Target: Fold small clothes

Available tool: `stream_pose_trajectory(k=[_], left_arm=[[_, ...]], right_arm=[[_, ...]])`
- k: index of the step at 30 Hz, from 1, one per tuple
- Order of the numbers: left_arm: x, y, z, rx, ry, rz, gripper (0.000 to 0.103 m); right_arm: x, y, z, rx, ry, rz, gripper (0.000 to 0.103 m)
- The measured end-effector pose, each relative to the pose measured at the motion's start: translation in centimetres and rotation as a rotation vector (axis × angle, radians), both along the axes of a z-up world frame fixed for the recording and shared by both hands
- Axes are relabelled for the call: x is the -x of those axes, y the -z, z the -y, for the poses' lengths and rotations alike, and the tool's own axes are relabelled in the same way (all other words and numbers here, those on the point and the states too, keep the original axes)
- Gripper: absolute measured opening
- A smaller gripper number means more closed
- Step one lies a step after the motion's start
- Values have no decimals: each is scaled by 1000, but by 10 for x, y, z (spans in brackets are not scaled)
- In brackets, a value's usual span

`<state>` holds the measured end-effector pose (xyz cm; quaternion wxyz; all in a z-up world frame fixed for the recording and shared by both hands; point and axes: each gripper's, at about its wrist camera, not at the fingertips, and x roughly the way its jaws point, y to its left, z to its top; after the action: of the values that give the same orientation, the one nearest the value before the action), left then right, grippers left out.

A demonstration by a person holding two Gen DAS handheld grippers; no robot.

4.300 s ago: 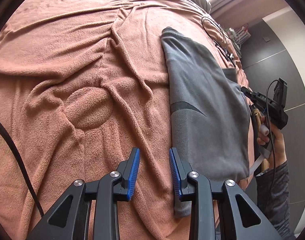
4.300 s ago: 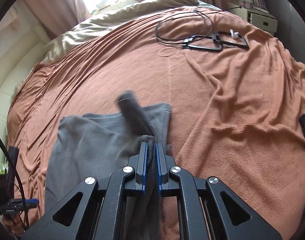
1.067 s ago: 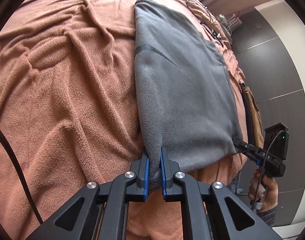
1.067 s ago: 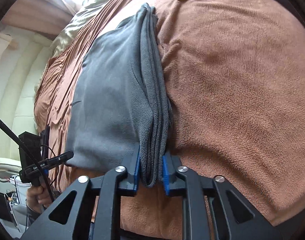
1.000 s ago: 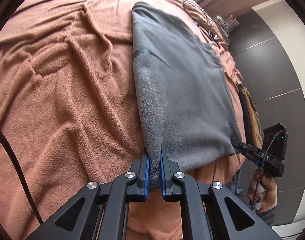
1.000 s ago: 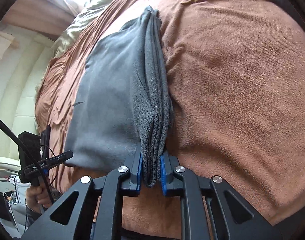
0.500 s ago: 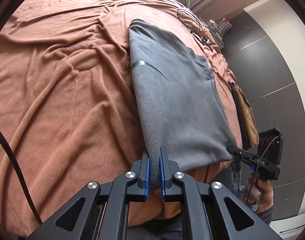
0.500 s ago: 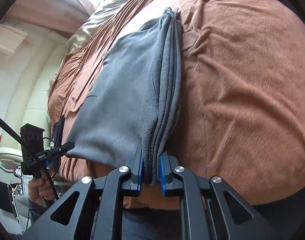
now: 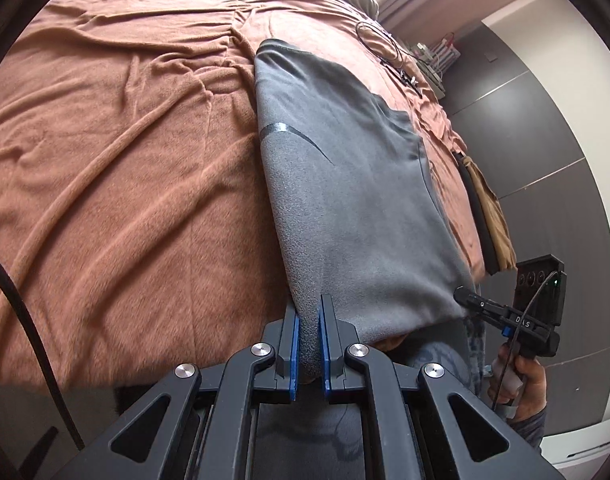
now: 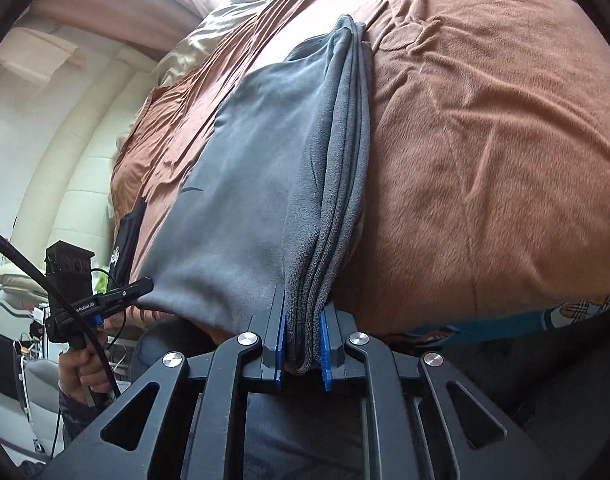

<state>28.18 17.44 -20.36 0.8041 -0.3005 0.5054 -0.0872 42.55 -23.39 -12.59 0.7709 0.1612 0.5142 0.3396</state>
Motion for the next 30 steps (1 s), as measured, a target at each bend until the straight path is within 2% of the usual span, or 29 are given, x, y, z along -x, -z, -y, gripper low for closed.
stream_pose_trajectory(k=[3, 6, 7, 8, 9, 10, 11, 15, 25, 28, 30], left_arm=[[7, 0, -1, -14, 7, -3, 9], [0, -1, 2, -40, 21, -24, 14], [-2, 0, 2, -36, 27, -25, 24], [-4, 1, -1, -24, 26, -26, 31], [-6, 1, -2, -19, 20, -25, 44], [-7, 1, -5, -23, 10, -20, 49], [-8, 1, -7, -35, 2, -14, 49], [-20, 5, -15, -14, -14, -6, 49], [-68, 29, -29, -7, -48, -44, 48], [-80, 35, -33, -9, -55, -49, 44], [-89, 38, -35, -3, -59, -52, 40]], right_arm=[[2, 2, -2, 6, -15, 17, 11], [3, 4, -4, 52, -2, 19, 16], [4, 5, -5, 66, -2, 15, 21], [3, 5, -8, 77, -5, 16, 36], [1, 4, -11, 85, -8, 23, 56], [-1, 2, -13, 90, -4, 43, 63], [-1, -1, -14, 92, -2, 60, 65], [-17, -6, -17, 70, 1, 91, 65], [-70, 10, -20, 20, 14, 42, 65], [-86, 12, -27, 13, 7, 36, 60], [-96, 15, -31, 10, 6, 26, 52]])
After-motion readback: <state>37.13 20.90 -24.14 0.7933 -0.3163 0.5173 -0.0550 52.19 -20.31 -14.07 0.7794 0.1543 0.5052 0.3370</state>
